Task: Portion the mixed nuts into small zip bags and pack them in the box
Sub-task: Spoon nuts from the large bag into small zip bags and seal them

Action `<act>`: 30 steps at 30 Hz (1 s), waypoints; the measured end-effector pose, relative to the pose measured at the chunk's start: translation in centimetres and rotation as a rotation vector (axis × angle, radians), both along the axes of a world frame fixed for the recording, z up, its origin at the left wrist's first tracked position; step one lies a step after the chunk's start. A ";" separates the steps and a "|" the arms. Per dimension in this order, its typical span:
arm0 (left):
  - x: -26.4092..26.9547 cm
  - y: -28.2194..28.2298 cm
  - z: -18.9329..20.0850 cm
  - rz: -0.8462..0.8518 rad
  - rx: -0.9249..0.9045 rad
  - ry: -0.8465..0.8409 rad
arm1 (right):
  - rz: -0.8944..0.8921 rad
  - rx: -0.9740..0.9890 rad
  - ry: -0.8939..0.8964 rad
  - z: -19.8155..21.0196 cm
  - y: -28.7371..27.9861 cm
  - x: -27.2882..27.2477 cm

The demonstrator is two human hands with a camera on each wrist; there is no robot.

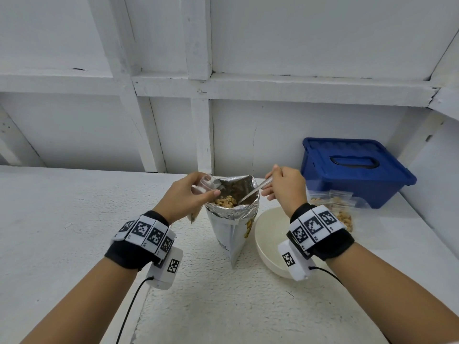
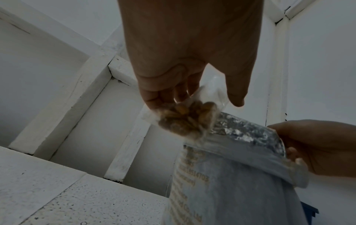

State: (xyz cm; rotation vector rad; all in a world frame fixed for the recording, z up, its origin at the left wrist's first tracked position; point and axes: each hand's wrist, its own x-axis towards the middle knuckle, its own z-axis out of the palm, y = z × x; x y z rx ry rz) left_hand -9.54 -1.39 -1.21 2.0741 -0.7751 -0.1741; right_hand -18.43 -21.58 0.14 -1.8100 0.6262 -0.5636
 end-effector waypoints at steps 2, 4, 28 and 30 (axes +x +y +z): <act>0.0 0.0 0.2 -0.003 0.014 -0.007 | -0.032 0.020 -0.003 0.1 -0.5 -0.1; 0.1 0.0 0.4 -0.007 0.040 -0.032 | -0.062 0.029 -0.010 0.4 -0.9 -0.2; -0.1 -1.2 3.0 -0.116 0.300 -0.249 | -0.118 0.101 -0.153 4.5 -2.1 -0.1; -0.3 -1.5 2.9 -0.120 0.262 -0.215 | -0.084 0.042 -0.162 5.0 -1.3 0.2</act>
